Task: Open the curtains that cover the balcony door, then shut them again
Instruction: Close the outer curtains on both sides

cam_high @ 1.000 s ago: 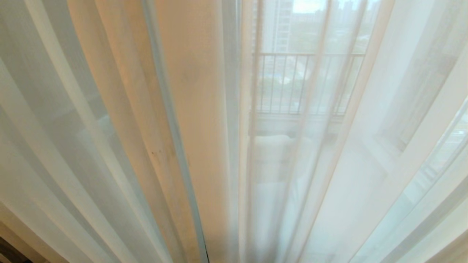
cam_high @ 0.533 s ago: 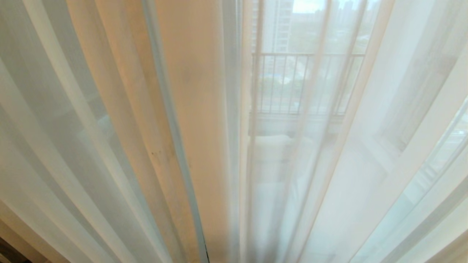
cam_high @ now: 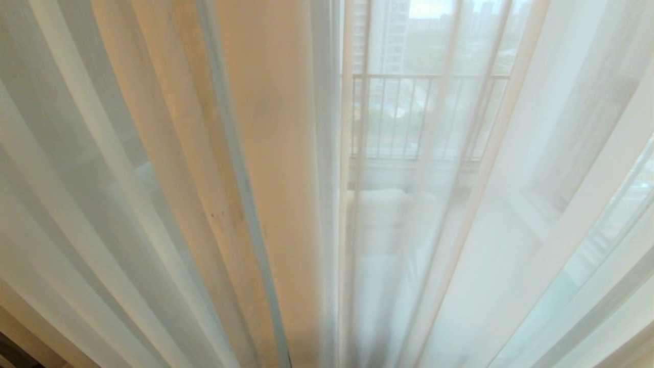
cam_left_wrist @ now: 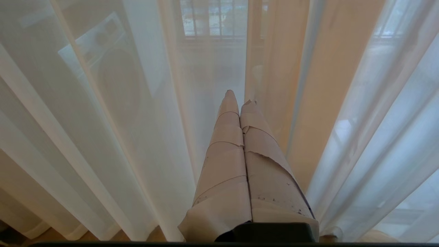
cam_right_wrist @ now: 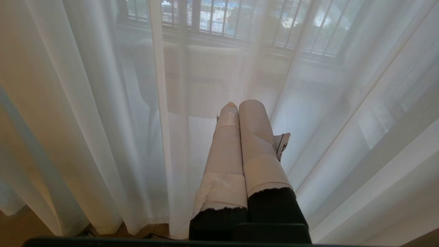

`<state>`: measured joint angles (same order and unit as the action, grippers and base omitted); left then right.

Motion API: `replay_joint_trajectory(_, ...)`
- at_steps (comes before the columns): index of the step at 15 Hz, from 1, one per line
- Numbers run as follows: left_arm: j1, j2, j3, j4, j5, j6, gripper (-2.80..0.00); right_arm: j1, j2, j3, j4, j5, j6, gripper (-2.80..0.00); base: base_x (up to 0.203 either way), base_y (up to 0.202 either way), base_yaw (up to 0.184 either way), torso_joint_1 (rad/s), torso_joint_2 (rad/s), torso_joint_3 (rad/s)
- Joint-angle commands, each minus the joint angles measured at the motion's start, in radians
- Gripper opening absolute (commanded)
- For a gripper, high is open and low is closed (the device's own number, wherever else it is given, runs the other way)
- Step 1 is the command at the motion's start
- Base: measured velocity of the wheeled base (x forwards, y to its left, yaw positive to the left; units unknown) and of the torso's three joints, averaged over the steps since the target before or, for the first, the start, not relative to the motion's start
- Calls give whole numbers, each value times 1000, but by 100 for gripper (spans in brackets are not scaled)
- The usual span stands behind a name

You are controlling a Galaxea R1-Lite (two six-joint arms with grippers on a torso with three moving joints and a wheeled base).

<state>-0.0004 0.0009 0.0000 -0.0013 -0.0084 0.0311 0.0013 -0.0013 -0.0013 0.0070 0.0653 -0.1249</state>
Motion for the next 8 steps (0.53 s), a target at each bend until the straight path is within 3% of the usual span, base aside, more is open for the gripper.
replay_joint_trajectory(1, 0, -1, 0, 0, 1, -2, -280, 0, 1, 0, 0, 1, -1, -280, 0, 0, 0, 0, 0, 0)
replay_joint_trajectory(8, 0, -1, 0, 0, 1, -2, -280, 0, 1, 0, 1, 1, -1, -280, 0, 0, 0, 0, 0, 0)
